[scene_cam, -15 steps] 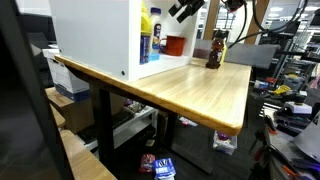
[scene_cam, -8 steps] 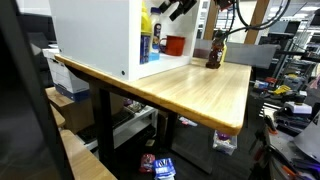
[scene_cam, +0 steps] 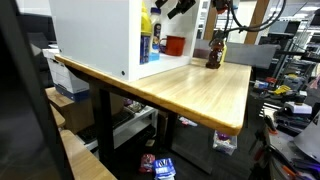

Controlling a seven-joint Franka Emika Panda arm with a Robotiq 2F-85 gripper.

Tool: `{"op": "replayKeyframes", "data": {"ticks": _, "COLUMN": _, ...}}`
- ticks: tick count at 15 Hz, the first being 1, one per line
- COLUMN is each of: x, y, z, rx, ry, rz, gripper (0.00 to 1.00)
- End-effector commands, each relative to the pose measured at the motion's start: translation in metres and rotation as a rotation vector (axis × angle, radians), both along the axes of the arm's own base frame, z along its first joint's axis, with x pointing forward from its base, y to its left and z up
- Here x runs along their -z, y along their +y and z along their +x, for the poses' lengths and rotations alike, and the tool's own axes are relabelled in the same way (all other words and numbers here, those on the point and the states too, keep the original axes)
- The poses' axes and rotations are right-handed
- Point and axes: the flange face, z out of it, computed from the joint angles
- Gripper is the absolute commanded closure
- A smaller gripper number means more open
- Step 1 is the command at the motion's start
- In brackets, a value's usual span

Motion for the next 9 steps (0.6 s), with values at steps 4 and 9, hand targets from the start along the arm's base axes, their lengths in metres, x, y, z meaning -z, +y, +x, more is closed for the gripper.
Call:
{"op": "replayKeyframes", "data": {"ticks": 4, "x": 0.0117, "y": -0.0126, "z": -0.0153, "rx": 0.063, "ry": -0.078, "rz": 0.022, "gripper": 0.00}}
{"op": "replayKeyframes", "data": {"ticks": 9, "x": 0.0123, "y": -0.0078, "z": -0.0184, "rx": 0.056, "ry": -0.123, "rz": 0.009, "gripper": 0.00}}
